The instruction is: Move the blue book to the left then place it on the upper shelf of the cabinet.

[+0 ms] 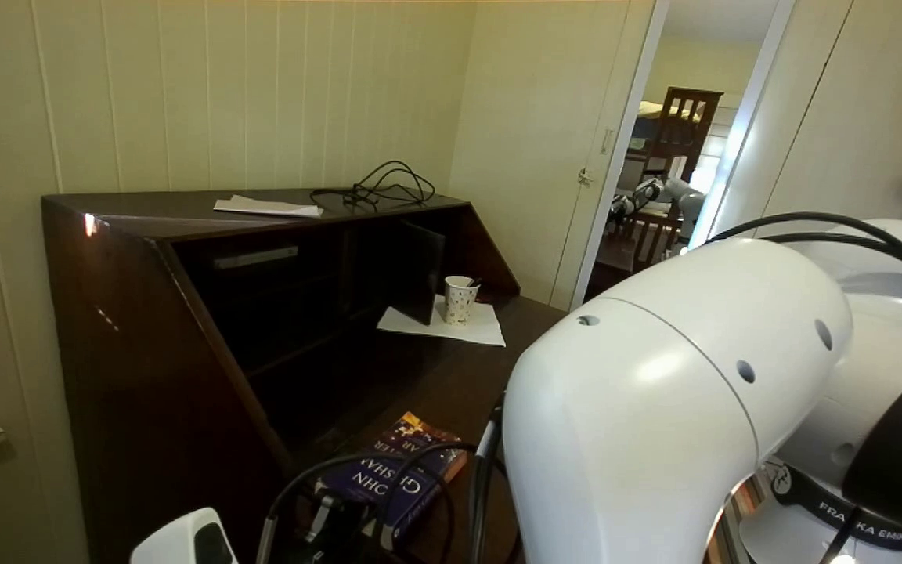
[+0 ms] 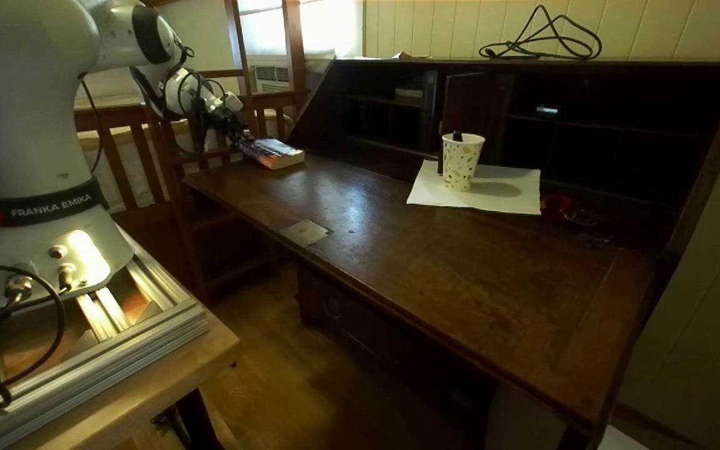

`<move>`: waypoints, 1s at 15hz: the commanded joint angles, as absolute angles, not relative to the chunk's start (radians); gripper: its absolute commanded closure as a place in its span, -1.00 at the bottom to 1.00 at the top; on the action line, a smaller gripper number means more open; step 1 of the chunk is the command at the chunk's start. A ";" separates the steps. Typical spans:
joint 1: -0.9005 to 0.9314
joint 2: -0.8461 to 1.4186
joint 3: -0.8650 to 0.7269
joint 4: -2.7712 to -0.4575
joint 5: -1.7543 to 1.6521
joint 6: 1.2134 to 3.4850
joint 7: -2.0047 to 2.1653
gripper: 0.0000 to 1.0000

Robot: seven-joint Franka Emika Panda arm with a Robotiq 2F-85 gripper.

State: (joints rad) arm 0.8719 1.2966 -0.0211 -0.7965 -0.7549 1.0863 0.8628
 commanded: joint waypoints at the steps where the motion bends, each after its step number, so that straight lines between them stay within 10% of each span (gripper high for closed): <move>1: 0.875 1.306 -0.025 -0.774 -0.755 1.054 0.842 0.84; 15: 0.940 1.181 -0.065 -0.819 -0.877 1.086 0.657 0.85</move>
